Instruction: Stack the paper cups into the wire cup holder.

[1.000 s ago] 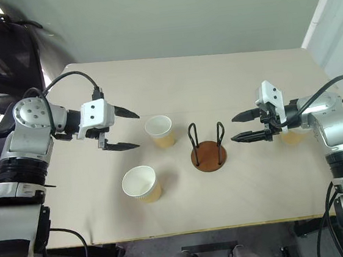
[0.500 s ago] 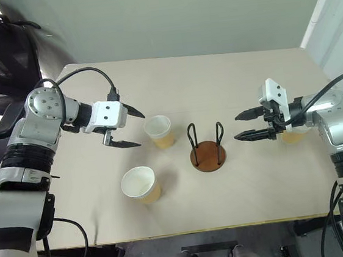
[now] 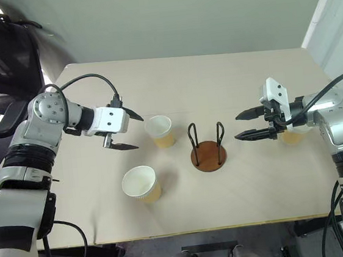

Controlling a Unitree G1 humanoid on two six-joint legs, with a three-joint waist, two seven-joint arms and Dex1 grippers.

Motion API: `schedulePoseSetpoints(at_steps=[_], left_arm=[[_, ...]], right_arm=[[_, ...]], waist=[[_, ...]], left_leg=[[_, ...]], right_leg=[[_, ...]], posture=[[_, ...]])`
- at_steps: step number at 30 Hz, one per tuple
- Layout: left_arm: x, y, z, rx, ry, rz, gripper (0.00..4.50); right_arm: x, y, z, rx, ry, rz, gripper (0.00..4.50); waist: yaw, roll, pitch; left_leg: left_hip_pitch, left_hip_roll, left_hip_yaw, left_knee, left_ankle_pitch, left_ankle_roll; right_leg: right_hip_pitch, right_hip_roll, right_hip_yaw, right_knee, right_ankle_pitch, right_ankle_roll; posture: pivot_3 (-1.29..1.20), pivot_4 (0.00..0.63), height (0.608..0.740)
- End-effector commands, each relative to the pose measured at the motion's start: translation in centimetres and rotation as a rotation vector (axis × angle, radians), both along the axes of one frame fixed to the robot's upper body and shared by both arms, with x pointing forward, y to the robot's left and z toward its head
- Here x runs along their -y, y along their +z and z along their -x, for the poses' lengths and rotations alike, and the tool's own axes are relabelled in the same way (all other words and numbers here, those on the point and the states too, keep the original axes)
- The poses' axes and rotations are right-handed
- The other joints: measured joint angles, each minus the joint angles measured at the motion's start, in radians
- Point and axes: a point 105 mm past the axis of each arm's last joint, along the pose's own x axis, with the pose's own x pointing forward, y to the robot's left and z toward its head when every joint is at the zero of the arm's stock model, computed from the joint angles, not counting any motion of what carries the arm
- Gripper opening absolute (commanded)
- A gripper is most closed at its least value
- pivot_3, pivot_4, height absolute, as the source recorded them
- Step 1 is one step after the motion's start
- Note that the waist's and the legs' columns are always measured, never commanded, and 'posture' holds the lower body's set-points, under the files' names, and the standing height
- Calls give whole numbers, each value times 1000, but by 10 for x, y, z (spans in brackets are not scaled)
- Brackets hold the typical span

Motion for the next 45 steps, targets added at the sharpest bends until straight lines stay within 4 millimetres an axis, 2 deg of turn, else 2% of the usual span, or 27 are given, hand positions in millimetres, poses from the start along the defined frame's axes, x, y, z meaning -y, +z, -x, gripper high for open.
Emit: schedulePoseSetpoints(at_steps=[1, 8, 20, 32, 43, 45], left_arm=[[3, 16, -5, 75, -8, 18, 4500], [9, 16, -8, 95, -23, 43, 4500], [9, 1, -6, 79, -52, -14, 4500], [26, -3, -12, 106, -73, 52, 4500], [26, -16, -12, 74, -74, 5, 4500], [25, -17, -12, 65, -71, 2, 4137]], right_arm=[[1, 17, 3, 56, 8, -24, 3032], [3, 16, 3, 54, 5, -19, 3032], [3, 15, 3, 53, 3, -17, 3032], [3, 15, 3, 53, 0, -18, 3032], [4, 15, 3, 53, -8, -19, 3032], [4, 15, 4, 52, -8, -19, 3078]], waist=[[-1, 0, 0], [-1, 0, 0], [-1, 0, 0], [0, 0, 0], [0, 0, 0], [0, 0, 0]], left_leg=[[0, 0, 0, 0, 0, 0], [0, 0, 0, 0, 0, 0], [0, 0, 0, 0, 0, 0], [0, 0, 0, 1, 1, 0], [0, 0, 0, 1, 1, -1], [0, 0, 0, 1, 1, -1]], right_leg=[[0, 0, 0, 0, 0, 0], [0, 0, 0, 0, 0, 0], [0, 0, 0, 0, 0, 0], [0, 0, 0, 1, 0, 0], [0, 0, 0, 1, 0, 1], [0, 0, 0, 1, 0, 1]], posture=[[0, 150, 740], [0, 150, 740], [0, 150, 740], [0, 150, 740], [0, 150, 740], [0, 150, 740]])
